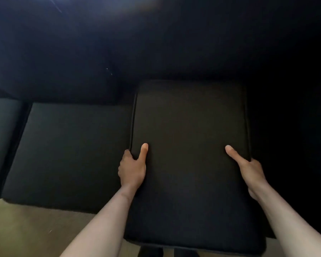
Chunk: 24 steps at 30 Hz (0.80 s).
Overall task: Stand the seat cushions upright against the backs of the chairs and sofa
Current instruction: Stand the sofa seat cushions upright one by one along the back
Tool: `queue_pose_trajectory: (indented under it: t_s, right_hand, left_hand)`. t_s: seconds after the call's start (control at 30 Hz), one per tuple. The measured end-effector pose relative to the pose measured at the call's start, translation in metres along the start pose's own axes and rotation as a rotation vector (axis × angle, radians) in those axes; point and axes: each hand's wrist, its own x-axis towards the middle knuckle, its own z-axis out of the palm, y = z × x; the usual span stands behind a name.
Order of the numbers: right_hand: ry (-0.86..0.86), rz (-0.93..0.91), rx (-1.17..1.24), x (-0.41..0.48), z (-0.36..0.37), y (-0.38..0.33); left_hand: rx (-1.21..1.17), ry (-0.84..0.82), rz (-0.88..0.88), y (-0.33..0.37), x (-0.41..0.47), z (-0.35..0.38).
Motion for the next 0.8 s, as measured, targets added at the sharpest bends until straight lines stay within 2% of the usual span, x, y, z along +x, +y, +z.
queue_pose_trajectory:
  t_s: [0.13, 0.23, 0.4, 0.63, 0.7, 0.8]
  right_hand:
    - [-0.062, 0.035, 0.029, -0.022, -0.013, -0.005]
    - [0.001, -0.002, -0.013, -0.052, -0.020, -0.012]
    - [0.095, -0.076, -0.050, -0.126, -0.010, -0.045]
    - [0.221, -0.172, -0.283, -0.257, 0.045, -0.093]
    - [0.180, -0.190, -0.280, -0.283, 0.060, -0.098]
    - [0.069, -0.247, -0.189, -0.302, 0.079, -0.107]
  left_hand:
    - [-0.023, -0.036, 0.001, -0.004, 0.005, -0.007]
    - [0.061, -0.070, 0.024, 0.006, -0.007, -0.009]
    - [0.203, -0.302, 0.105, 0.037, -0.068, -0.032]
    - [-0.003, -0.616, 0.378, 0.075, -0.154, -0.125]
    - [-0.067, -0.669, 0.428, 0.076, -0.170, -0.164]
    - [-0.159, -0.648, 0.403, 0.074, -0.181, -0.221]
